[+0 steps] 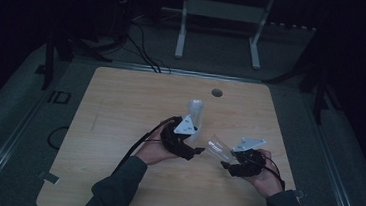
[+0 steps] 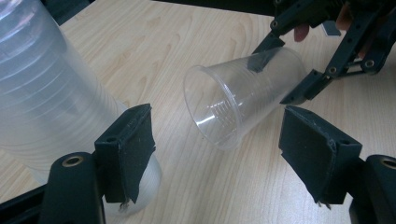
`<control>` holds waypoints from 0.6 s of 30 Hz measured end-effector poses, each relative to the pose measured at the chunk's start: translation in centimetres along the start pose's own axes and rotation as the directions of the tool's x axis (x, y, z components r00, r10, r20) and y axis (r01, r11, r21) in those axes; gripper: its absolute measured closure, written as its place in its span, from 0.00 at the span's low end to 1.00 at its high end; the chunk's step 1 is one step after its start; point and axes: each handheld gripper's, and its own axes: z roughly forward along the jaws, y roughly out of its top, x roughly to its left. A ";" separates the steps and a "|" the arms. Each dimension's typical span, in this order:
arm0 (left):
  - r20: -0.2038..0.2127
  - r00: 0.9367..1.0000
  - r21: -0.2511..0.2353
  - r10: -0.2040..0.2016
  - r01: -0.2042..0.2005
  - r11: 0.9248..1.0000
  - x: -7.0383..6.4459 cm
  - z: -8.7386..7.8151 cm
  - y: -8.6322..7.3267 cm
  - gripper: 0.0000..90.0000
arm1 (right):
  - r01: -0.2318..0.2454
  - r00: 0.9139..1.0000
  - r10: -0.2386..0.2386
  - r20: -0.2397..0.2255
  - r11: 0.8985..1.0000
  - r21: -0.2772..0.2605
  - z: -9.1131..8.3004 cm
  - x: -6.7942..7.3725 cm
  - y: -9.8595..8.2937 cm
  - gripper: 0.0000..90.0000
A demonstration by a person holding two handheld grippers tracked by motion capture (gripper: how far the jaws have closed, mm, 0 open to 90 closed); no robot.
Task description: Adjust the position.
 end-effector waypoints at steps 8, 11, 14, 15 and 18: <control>-0.011 1.000 -0.007 -0.011 0.011 1.000 0.1 0.0 0.0 0.29 | -0.051 0.999 0.052 0.015 0.997 -0.052 0.0 0.1 -0.6 0.47; -0.014 1.000 -0.010 -0.017 0.017 1.000 0.1 0.0 0.0 0.29 | -0.067 0.998 0.068 0.016 0.996 -0.064 0.0 0.3 -0.8 0.47; -0.019 1.000 -0.014 -0.021 0.021 1.000 0.1 0.0 0.1 0.29 | -0.074 0.997 0.076 0.024 0.994 -0.076 0.1 0.3 -0.9 0.47; -0.021 1.000 -0.016 -0.023 0.023 1.000 0.1 0.0 0.1 0.29 | -0.081 0.996 0.084 0.026 0.994 -0.079 0.1 0.3 -1.0 0.47; -0.024 0.999 -0.022 -0.029 0.029 0.999 0.1 0.0 0.1 0.29 | -0.097 0.994 0.101 0.033 0.990 -0.099 0.0 0.3 -1.1 0.47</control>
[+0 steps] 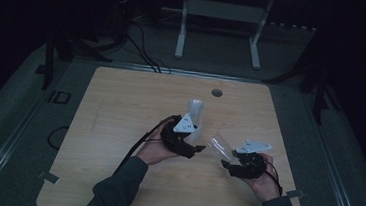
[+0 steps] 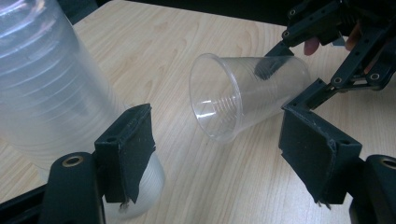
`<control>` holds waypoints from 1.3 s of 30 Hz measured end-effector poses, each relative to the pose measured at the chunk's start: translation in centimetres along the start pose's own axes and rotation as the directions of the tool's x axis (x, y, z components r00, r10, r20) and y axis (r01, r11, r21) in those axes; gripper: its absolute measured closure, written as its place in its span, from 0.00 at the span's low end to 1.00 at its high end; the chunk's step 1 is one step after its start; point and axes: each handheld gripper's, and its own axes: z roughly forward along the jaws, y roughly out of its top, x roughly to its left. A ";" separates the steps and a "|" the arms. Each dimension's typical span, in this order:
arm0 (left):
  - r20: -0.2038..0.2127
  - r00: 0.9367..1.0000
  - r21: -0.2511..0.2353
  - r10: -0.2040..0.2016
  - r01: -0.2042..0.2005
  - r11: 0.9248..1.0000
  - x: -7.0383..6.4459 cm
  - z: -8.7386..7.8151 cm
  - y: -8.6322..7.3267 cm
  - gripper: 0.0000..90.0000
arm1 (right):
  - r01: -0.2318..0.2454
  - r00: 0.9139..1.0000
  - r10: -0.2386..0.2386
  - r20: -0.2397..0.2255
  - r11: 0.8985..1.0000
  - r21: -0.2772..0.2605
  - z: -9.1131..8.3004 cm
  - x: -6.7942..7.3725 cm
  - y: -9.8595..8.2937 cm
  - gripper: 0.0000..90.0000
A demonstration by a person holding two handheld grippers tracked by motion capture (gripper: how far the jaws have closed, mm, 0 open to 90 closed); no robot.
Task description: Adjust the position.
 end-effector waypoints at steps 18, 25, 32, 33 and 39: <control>-0.015 0.999 -0.023 -0.037 0.037 0.999 0.0 0.2 0.1 0.29 | -0.080 0.995 0.086 0.051 0.990 -0.117 -0.3 0.1 -0.3 0.47; -0.013 0.999 -0.021 -0.043 0.043 0.999 -0.1 0.3 0.2 0.29 | -0.085 0.993 0.096 0.070 0.985 -0.149 -0.1 0.5 -0.3 0.47; -0.016 0.998 -0.027 -0.058 0.057 0.998 0.0 0.3 0.2 0.29 | -0.077 0.990 0.095 0.100 0.982 -0.175 0.1 1.0 -0.3 0.47; -0.013 0.998 -0.029 -0.060 0.060 0.998 0.0 0.3 0.2 0.29 | -0.077 0.990 0.097 0.106 0.981 -0.177 0.1 1.1 -0.3 0.47; -0.022 0.997 -0.033 -0.075 0.074 0.997 0.0 0.3 0.2 0.29 | -0.070 0.985 0.099 0.141 0.978 -0.198 0.2 1.4 -0.4 0.47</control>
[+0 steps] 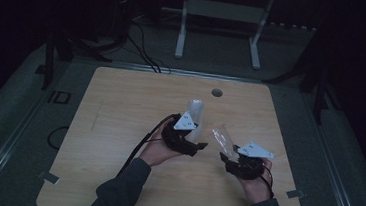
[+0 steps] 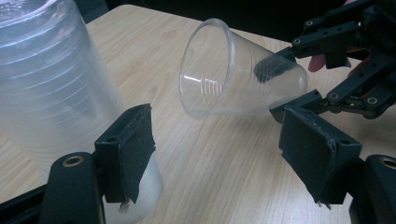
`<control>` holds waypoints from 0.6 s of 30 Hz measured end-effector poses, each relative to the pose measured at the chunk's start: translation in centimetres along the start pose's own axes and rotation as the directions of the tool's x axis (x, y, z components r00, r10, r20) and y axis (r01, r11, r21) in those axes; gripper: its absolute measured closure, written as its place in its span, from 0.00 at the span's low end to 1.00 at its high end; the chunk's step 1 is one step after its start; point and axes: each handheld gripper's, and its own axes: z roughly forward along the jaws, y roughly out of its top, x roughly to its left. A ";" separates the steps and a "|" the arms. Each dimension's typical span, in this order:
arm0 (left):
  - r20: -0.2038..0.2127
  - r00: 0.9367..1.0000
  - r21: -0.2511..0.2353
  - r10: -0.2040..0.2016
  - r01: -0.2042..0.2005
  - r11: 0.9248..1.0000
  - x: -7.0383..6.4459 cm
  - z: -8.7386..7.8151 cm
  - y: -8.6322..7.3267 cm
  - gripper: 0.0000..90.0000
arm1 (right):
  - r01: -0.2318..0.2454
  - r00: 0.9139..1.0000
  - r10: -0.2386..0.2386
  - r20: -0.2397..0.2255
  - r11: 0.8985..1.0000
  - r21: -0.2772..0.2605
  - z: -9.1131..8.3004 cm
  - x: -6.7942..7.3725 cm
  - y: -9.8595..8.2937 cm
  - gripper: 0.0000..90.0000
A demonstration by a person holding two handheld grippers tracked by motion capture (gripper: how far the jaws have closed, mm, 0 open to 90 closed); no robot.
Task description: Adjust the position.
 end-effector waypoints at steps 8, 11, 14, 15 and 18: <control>-0.006 1.000 -0.002 -0.015 0.015 1.000 -0.1 0.1 -0.1 0.29 | -0.026 0.999 0.027 0.017 0.999 -0.033 0.0 0.0 -0.2 0.47; -0.007 1.000 -0.002 -0.020 0.020 1.000 -0.1 0.1 0.0 0.29 | -0.037 0.999 0.038 0.025 0.998 -0.052 -0.1 0.0 -0.2 0.47; -0.009 1.000 -0.003 -0.021 0.021 1.000 -0.2 0.1 0.1 0.29 | -0.043 0.998 0.045 0.033 0.997 -0.066 -0.1 0.0 -0.2 0.47; -0.010 1.000 -0.004 -0.022 0.022 1.000 -0.2 0.1 0.1 0.29 | -0.046 0.998 0.049 0.037 0.996 -0.070 -0.2 0.0 -0.2 0.47; -0.016 0.999 -0.014 -0.032 0.032 0.999 -0.3 0.1 0.1 0.29 | -0.057 0.997 0.061 0.044 0.995 -0.084 -0.3 0.0 -0.2 0.47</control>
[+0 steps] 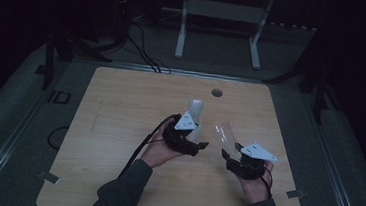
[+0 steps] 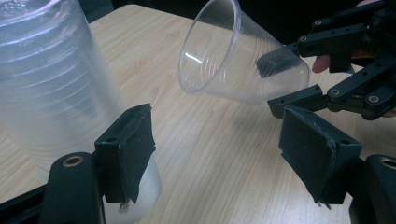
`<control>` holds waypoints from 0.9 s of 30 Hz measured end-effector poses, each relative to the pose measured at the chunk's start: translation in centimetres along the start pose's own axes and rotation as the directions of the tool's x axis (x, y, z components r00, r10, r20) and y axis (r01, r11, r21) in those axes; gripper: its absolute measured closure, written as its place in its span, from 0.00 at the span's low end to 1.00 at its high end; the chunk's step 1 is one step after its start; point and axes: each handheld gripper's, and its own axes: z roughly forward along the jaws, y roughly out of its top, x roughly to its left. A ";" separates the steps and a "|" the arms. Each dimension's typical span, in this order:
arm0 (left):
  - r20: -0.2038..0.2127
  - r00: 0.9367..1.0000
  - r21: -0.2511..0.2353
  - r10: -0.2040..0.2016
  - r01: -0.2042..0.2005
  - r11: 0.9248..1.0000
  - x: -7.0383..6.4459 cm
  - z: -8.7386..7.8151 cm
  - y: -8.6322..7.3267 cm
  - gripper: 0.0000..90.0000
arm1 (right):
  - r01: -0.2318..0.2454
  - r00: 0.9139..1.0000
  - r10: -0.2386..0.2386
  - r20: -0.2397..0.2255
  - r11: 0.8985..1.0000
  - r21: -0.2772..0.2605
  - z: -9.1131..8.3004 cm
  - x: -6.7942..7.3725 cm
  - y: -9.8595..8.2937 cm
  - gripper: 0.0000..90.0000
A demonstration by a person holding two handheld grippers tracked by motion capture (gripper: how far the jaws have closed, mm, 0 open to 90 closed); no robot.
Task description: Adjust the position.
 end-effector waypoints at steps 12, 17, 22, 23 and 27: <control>0.001 0.999 -0.019 -0.038 0.038 0.999 -0.2 0.1 0.0 0.29 | -0.023 0.999 0.024 0.026 0.999 -0.042 -0.3 0.1 0.1 0.47; 0.002 0.998 -0.033 -0.056 0.056 0.998 -0.2 0.1 0.1 0.31 | -0.036 0.998 0.038 0.041 0.997 -0.062 -0.4 0.0 0.2 0.47; 0.011 0.997 -0.039 -0.075 0.075 0.996 -0.2 0.1 0.2 0.33 | -0.044 0.998 0.048 0.052 0.996 -0.083 -0.6 0.1 0.3 0.47; 0.014 0.997 -0.040 -0.080 0.080 0.996 -0.2 0.2 0.2 0.33 | -0.042 0.998 0.047 0.053 0.995 -0.087 -0.7 0.1 0.3 0.47; 0.023 0.996 -0.041 -0.091 0.092 0.995 -0.2 0.3 0.2 0.33 | -0.049 0.997 0.055 0.060 0.994 -0.102 -0.8 0.1 0.4 0.47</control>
